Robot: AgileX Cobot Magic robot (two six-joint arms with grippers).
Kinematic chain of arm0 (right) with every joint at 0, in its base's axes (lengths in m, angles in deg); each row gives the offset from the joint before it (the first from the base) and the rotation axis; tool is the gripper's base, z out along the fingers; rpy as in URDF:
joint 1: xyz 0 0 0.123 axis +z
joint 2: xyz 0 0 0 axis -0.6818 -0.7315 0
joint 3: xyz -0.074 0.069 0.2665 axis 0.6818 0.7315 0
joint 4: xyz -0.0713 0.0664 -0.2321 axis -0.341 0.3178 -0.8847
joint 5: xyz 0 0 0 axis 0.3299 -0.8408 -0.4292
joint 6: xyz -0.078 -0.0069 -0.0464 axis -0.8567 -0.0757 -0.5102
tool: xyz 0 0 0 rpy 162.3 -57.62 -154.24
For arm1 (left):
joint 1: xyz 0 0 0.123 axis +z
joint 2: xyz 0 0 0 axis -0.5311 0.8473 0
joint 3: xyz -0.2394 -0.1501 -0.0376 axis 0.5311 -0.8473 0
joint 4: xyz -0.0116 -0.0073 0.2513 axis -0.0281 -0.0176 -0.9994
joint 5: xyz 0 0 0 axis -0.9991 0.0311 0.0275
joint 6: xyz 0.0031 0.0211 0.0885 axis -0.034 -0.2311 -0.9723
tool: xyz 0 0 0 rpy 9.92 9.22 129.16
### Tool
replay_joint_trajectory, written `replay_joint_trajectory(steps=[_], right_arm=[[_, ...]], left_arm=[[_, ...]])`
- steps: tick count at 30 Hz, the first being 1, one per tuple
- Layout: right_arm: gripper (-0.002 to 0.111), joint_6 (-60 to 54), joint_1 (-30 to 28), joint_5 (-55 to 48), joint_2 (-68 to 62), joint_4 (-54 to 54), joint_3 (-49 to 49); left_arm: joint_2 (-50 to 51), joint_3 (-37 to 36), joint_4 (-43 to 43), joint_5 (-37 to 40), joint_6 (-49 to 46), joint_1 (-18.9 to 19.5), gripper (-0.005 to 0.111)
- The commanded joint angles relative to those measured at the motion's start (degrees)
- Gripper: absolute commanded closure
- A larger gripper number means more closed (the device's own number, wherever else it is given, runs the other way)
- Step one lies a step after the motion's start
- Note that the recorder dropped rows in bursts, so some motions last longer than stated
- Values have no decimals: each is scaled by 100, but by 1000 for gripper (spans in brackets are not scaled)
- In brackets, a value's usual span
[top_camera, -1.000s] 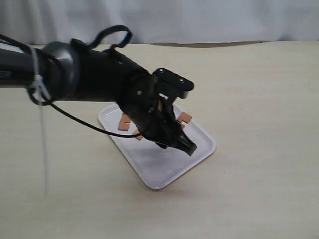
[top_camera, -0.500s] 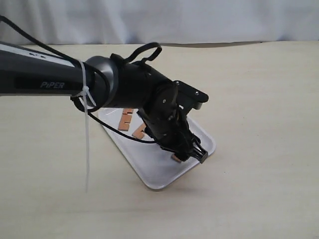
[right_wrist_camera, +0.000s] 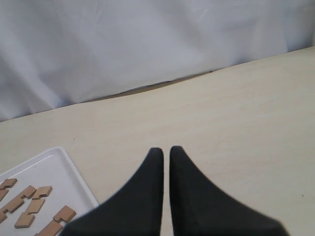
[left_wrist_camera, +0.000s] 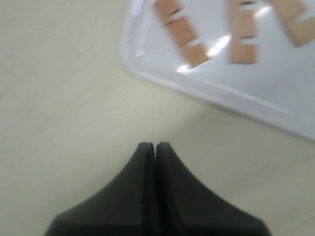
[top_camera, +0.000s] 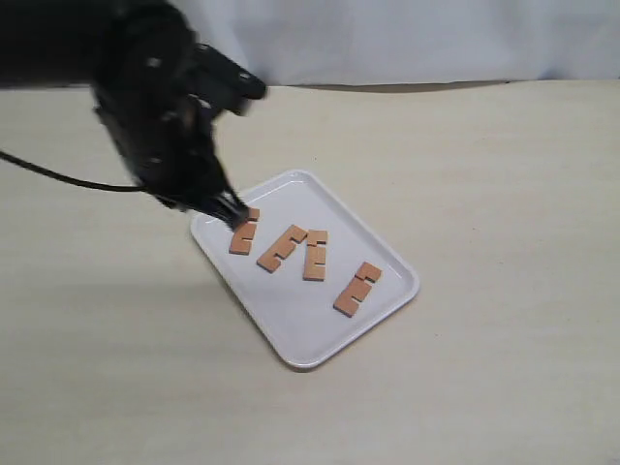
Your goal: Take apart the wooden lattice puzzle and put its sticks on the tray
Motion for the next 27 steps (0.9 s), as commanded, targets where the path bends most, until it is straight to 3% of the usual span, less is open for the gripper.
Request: replay_joint_trajectory(steps=[1,6,8,11,20,27], right_arm=[[104,-4,16,3,24,-40,8],[104,-4,16,3,24,-40,8],[104,-4,16,3,24,-40,8],[104,-4,16,3,24,-40,8],[104,-4,16,3,24,-40,8],[104,-4,16,3,24,-40,8]], left_arm=[[-1064,-817,-189,-54,231,1150,107],[-2675,-1890,-119,-1117,231,2873,107],[-3312,-2383,118,-1741,326,3410,107],[-4247,-2951,570,-2604,338,3913,107],[-7015,-4171,554,-3976,324,3630,107],[-8778,-4728,440,-4843,324,3143,107]])
